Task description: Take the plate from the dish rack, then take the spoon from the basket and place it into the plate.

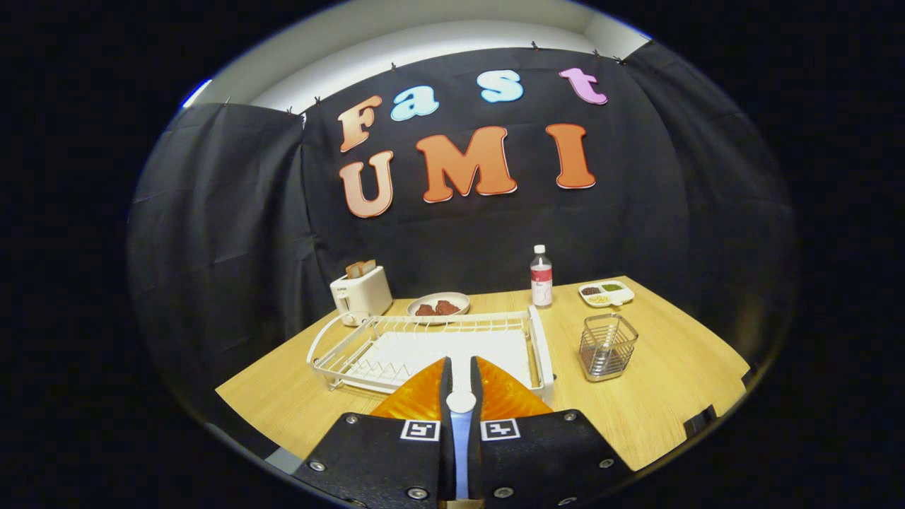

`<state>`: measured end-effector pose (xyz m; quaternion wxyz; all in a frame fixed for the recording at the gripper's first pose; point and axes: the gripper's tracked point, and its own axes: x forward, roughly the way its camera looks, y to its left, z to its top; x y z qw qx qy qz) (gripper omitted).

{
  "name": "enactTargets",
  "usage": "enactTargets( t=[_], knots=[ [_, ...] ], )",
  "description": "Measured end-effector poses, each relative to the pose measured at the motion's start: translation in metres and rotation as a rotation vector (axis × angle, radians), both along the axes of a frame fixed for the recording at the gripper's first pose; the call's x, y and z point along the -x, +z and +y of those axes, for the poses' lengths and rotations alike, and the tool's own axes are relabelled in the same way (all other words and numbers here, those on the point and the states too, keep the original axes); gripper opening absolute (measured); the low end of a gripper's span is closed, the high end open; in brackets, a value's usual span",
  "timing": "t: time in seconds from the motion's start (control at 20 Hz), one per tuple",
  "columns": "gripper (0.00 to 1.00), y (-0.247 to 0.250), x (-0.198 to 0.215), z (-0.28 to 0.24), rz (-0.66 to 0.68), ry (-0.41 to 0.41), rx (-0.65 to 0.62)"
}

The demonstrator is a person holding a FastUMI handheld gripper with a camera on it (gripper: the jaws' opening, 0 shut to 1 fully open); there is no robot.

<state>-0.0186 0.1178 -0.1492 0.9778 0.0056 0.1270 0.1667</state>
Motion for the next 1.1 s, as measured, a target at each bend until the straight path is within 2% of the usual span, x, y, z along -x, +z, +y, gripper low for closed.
enactTargets(
  t=[0.2,0.4,0.6,0.9,1.0,1.05,1.1],
  knots=[
    [0.07,-0.033,0.0,0.019,0.036,0.012,-0.002],
    [0.06,-0.045,-0.001,0.034,0.026,0.043,0.002],
    [0.08,-0.059,-0.001,0.031,0.055,0.04,0.03],
    [0.21,-0.071,0.002,0.009,0.126,-0.008,0.063],
    [0.32,-0.074,0.0,0.002,0.178,-0.017,0.056],
    [0.46,-0.075,-0.001,-0.005,0.203,-0.03,0.066],
    [0.51,-0.068,-0.004,-0.012,0.209,-0.044,0.074]
  ],
)
